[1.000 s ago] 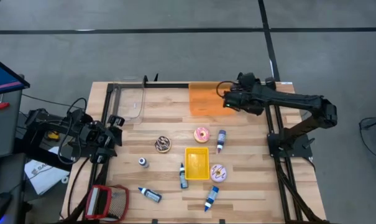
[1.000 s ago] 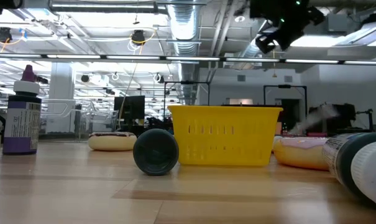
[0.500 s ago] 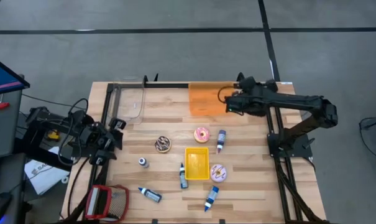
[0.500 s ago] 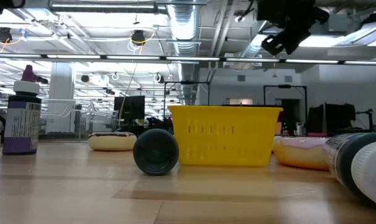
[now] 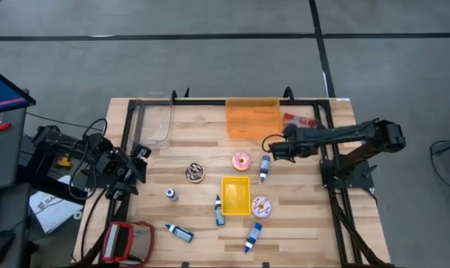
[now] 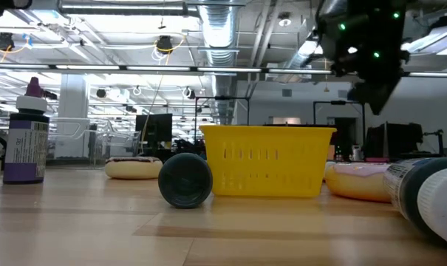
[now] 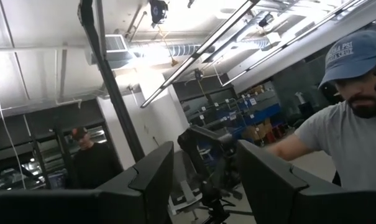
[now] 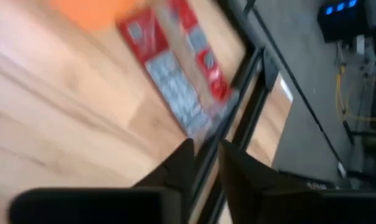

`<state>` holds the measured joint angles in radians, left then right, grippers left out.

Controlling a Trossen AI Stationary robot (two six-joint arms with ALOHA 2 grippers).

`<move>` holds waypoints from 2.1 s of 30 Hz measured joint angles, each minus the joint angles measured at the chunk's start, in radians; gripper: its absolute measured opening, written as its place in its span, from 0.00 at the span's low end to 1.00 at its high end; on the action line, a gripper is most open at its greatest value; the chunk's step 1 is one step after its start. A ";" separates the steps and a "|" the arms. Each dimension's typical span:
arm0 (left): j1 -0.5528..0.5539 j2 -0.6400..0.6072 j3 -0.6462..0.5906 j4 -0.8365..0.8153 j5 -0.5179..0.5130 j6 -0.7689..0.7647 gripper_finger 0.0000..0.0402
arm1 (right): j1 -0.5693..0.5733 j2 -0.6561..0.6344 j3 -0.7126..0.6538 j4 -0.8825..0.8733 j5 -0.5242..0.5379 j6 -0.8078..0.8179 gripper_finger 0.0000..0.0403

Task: Pick & Place Food Item
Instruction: Put the red popcorn bag into the orange bin

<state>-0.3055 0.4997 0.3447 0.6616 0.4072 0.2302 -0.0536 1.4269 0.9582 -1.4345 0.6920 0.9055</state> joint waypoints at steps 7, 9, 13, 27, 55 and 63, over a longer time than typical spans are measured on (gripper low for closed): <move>-0.024 0.025 0.000 0.030 -0.026 0.003 0.42 | -0.115 0.000 -0.073 0.023 -0.053 0.020 0.50; -0.028 0.040 0.000 0.051 -0.026 0.004 0.42 | -0.171 0.000 -0.086 0.061 -0.069 0.020 0.58; -0.029 0.060 0.000 0.068 -0.026 0.005 0.42 | -0.280 0.000 -0.116 0.166 -0.103 0.032 0.66; -0.049 0.072 0.000 0.073 -0.025 0.000 0.42 | -0.498 -0.241 -0.355 0.581 -0.284 0.077 0.66; -0.069 0.072 0.000 0.097 -0.043 0.053 0.42 | -0.265 0.178 -0.399 0.588 0.062 -0.063 0.65; -0.069 0.072 0.000 0.097 -0.044 0.053 0.42 | -0.351 0.253 -0.312 0.573 0.107 -0.165 0.66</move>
<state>-0.3748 0.5716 0.3447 0.7586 0.3631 0.2836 -0.4045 1.6802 0.6458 -0.8618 0.7992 0.7405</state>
